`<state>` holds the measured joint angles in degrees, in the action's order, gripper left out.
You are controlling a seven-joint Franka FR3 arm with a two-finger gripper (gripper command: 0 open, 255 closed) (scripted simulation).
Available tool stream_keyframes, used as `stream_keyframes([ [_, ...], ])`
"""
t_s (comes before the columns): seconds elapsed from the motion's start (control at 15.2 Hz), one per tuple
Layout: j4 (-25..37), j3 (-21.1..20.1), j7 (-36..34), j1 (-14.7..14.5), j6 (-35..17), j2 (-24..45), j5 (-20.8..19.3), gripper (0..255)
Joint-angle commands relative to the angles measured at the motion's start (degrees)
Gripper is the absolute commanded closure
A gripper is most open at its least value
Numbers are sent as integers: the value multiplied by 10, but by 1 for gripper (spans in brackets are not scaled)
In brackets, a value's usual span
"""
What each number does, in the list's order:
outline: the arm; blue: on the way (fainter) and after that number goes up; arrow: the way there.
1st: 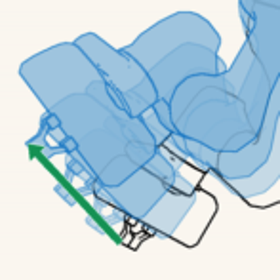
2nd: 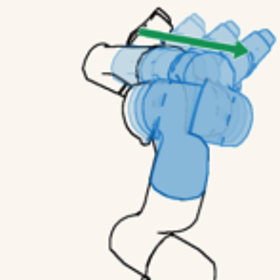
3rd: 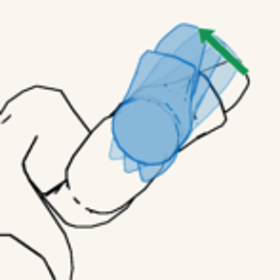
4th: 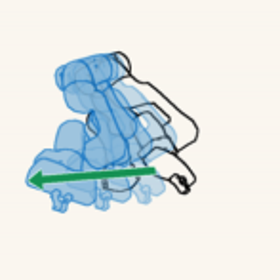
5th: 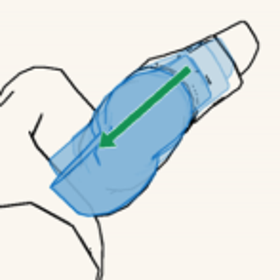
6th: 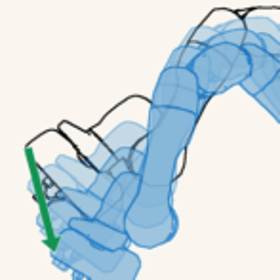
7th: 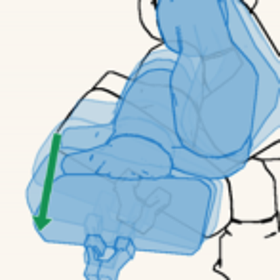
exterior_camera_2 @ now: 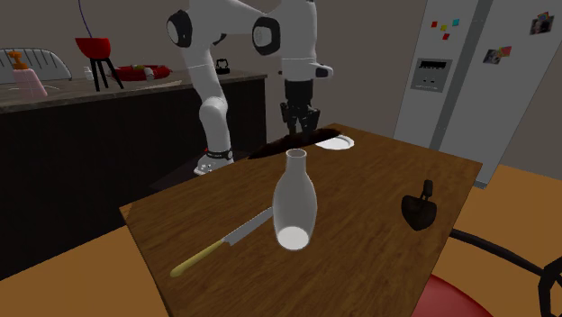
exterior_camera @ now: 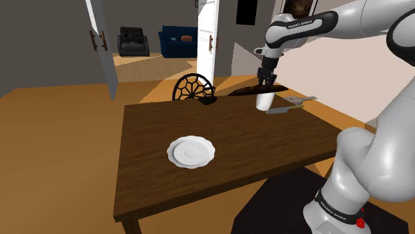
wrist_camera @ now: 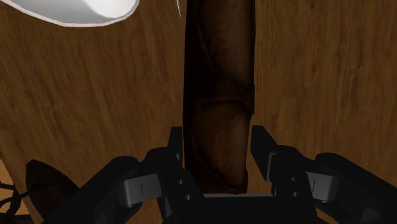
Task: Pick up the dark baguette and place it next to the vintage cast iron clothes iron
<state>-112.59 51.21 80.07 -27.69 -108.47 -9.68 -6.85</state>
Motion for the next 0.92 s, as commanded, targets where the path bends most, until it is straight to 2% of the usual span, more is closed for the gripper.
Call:
stream_keyframes([
  [0.0, 16, -5, -10, -13, -1, 26, 22, 255],
  [0.4, 77, -17, -25, -36, 6, 110, 89, 255],
  [0.86, 32, -17, -17, -34, -46, 121, 98, 255],
])
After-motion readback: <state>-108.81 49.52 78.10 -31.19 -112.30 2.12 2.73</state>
